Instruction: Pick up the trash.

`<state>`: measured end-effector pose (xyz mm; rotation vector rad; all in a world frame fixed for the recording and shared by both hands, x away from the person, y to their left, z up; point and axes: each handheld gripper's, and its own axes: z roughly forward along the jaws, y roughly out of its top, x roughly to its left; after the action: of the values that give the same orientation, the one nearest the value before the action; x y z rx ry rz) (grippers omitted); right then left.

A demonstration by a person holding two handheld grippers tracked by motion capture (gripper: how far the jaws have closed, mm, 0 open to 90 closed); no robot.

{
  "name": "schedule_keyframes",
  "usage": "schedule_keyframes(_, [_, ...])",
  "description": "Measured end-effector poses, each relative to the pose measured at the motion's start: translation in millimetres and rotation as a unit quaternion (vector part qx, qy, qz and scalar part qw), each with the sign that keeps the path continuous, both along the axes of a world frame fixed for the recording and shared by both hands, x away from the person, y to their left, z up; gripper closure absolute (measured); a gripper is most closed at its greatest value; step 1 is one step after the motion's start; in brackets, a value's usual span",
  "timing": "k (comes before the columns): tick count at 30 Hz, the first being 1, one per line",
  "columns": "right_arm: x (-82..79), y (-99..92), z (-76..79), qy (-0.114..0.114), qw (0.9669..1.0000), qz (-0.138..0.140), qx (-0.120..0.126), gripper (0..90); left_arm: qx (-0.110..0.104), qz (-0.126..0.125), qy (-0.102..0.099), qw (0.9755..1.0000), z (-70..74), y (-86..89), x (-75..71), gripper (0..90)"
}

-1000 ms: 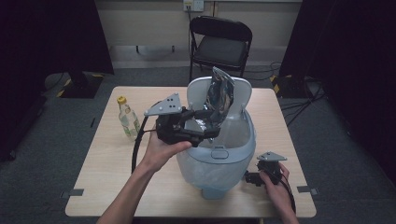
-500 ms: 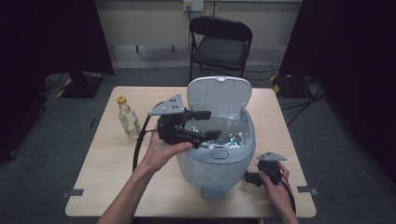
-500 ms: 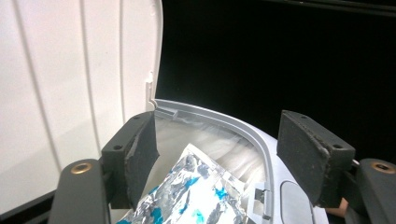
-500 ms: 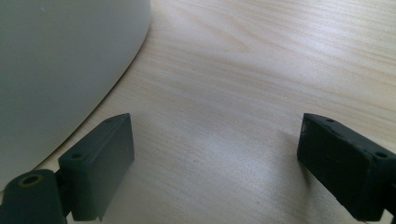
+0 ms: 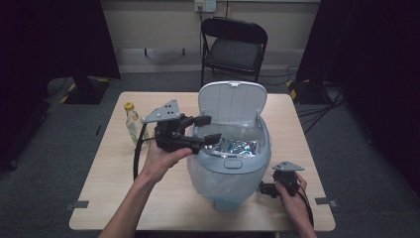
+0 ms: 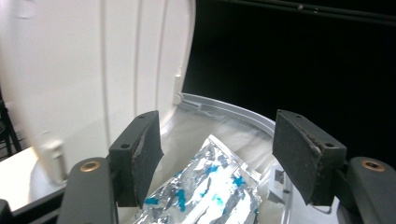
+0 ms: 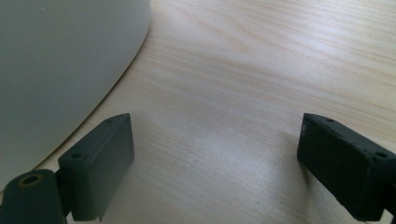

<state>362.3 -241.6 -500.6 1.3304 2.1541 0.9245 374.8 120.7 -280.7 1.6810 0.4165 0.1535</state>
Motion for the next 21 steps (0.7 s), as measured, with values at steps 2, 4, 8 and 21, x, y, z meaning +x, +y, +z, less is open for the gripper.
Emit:
schedule_keyframes(2, [0.0,0.0,0.0,0.000,1.0000,0.000,0.000,9.9,-0.001,0.002,0.000,1.0000,-0.1,1.8,0.1,33.4])
schedule_keyframes(4, [0.0,0.0,0.0,0.000,1.0000,0.000,0.000,9.9,0.001,0.007,-0.004,1.0000,-0.3,5.6,0.0,33.8])
schedule_keyframes(8, [0.0,0.0,0.0,0.000,1.0000,0.000,0.000,9.9,-0.007,0.019,-0.002,0.9998,-2.7,18.2,0.1,34.0])
schedule_keyframes(21, [0.0,0.0,0.0,0.000,1.0000,0.000,0.000,9.9,-0.015,0.061,0.003,0.9980,-9.1,53.3,4.9,34.3])
